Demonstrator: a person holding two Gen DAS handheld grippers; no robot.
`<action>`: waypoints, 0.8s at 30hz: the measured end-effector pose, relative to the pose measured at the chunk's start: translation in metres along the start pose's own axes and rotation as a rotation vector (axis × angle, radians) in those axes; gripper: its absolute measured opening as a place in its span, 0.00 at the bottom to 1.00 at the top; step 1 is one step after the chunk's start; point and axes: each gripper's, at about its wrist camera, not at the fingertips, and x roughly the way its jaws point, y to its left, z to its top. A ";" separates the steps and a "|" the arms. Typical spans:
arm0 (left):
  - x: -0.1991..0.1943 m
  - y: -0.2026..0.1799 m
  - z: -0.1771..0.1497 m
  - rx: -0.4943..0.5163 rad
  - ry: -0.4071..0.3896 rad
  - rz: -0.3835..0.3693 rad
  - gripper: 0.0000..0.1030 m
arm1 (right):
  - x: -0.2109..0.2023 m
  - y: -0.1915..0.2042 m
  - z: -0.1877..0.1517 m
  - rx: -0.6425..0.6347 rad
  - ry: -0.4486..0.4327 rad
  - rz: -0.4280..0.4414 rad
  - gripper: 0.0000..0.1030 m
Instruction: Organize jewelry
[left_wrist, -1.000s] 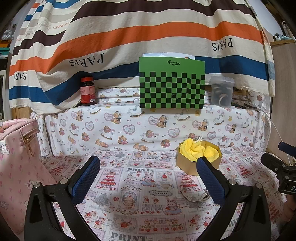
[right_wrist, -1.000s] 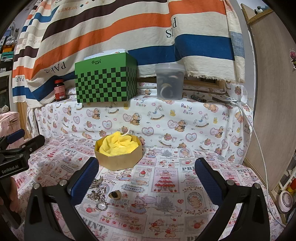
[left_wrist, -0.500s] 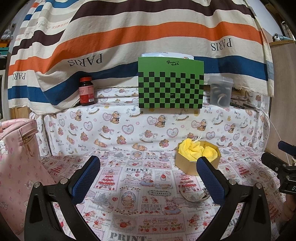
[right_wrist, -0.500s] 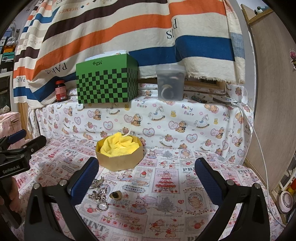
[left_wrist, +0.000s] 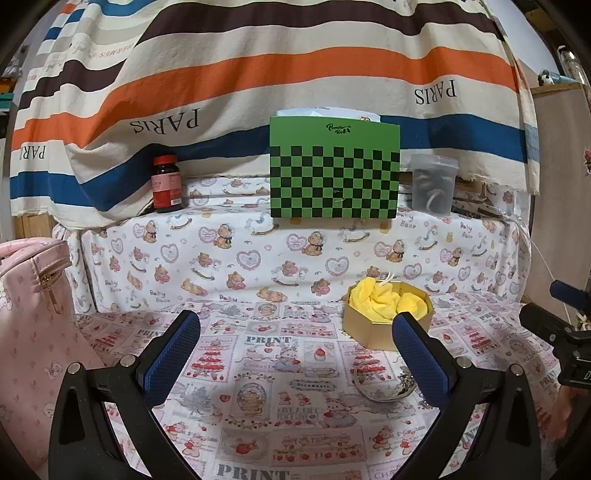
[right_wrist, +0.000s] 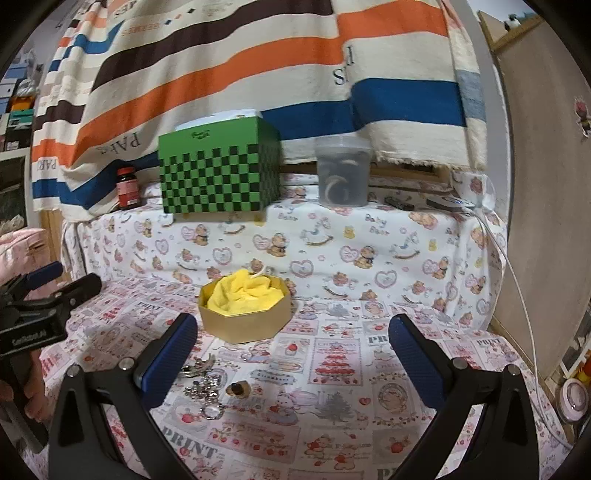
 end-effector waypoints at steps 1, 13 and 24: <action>0.002 0.000 0.000 0.001 0.008 -0.002 1.00 | -0.001 0.001 0.000 -0.005 -0.003 0.003 1.00; 0.017 0.012 0.001 -0.055 0.075 0.005 1.00 | -0.001 0.002 0.000 -0.002 0.010 0.019 1.00; 0.020 0.010 0.025 -0.056 0.134 0.006 1.00 | 0.013 0.000 0.007 -0.017 0.116 0.036 0.77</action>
